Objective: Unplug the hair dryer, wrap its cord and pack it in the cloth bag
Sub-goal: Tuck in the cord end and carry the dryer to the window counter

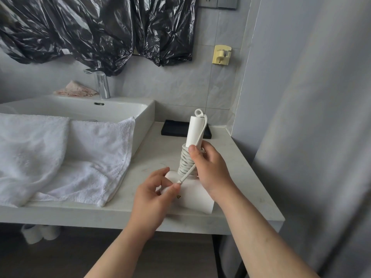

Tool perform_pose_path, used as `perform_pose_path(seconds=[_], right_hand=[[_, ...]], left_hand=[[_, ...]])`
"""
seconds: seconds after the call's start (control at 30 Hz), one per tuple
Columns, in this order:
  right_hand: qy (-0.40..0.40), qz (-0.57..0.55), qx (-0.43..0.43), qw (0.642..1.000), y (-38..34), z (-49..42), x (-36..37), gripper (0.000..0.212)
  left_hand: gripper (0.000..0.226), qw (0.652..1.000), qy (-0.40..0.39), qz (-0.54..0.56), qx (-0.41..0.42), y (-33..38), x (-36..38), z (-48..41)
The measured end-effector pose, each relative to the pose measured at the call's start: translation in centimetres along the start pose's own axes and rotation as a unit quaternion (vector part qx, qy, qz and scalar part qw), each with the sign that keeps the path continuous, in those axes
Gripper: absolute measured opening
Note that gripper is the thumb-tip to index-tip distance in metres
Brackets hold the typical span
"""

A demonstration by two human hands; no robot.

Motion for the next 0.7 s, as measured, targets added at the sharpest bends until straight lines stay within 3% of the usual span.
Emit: perform_pose_path(seconds=[0.13, 0.33, 0.5, 0.7], right_hand=[[-0.014, -0.028, -0.004, 0.999, -0.1, 0.2, 0.1, 0.036], [0.004, -0.049, 0.000, 0.999, -0.1, 0.2, -0.1, 0.043], [0.020, -0.028, 0.001, 0.999, -0.1, 0.3, 0.1, 0.039], [-0.068, -0.107, 0.042, 0.991, -2.1, -1.4, 0.2, 0.018]], left_hand=[[0.045, 0.989, -0.049, -0.106, 0.089, -0.2, 0.4, 1.1], [0.032, 0.969, -0.107, -0.172, 0.141, -0.4, 0.8, 1.5], [0.039, 0.970, -0.119, -0.177, 0.115, -0.6, 0.7, 1.0], [0.040, 0.973, -0.117, -0.174, 0.100, -0.7, 0.9, 0.9]])
Point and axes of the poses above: each hand's wrist, its own z-axis away from the middle knuckle, its own x-axis out of the palm, y = z × x, the point moved 2 cm from there along -z, towards the middle knuckle, and after that the axes turned 13 degrees about x, right-handed, at the moved point
